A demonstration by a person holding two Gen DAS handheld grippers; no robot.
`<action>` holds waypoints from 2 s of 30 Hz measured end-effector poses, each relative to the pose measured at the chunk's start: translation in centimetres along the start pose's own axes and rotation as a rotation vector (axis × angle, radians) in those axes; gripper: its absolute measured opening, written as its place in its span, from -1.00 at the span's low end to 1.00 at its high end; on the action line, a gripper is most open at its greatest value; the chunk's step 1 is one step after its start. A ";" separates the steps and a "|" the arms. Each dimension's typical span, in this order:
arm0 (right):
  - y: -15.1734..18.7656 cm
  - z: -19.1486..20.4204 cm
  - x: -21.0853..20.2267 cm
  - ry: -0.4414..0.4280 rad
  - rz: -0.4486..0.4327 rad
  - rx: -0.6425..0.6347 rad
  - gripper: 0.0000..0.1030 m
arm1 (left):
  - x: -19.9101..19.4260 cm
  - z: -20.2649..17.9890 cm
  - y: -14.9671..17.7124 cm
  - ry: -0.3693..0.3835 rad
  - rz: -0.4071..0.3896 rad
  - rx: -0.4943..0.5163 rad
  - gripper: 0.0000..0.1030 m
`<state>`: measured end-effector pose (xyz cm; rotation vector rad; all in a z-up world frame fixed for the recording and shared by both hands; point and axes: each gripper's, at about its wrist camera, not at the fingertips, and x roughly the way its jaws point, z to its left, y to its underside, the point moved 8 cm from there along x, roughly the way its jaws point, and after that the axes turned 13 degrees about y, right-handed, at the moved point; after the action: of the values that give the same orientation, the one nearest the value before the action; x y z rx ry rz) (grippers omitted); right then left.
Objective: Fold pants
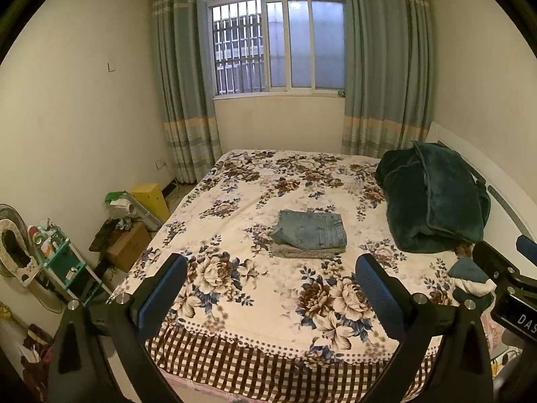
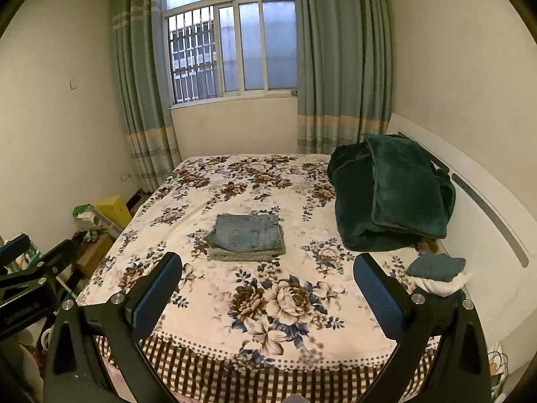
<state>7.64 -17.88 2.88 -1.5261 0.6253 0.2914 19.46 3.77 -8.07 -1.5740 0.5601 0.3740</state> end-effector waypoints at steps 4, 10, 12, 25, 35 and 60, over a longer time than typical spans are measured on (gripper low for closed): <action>-0.2 -0.1 -0.1 -0.006 -0.002 0.003 1.00 | 0.0 0.1 -0.1 0.000 0.001 0.000 0.99; -0.5 -0.1 -0.1 -0.008 -0.007 0.003 1.00 | -0.3 -0.3 -0.4 -0.001 -0.008 0.000 0.99; -0.6 -0.1 -0.1 -0.012 -0.009 0.004 1.00 | -0.4 -0.5 -0.5 0.002 -0.010 -0.002 0.99; -1.0 0.2 -0.5 -0.016 -0.018 0.006 1.00 | -0.9 -1.1 -1.4 0.009 -0.023 -0.001 0.99; -0.9 0.7 -0.6 -0.019 -0.013 0.009 1.00 | -1.2 -1.2 -1.2 0.009 -0.018 -0.005 0.99; -1.2 0.5 -0.3 -0.019 -0.023 0.010 1.00 | -1.8 -1.8 -1.1 0.005 -0.039 -0.006 0.99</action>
<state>8.10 -17.38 4.01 -1.5179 0.5932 0.2850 18.48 2.19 -6.00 -1.5898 0.5318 0.3424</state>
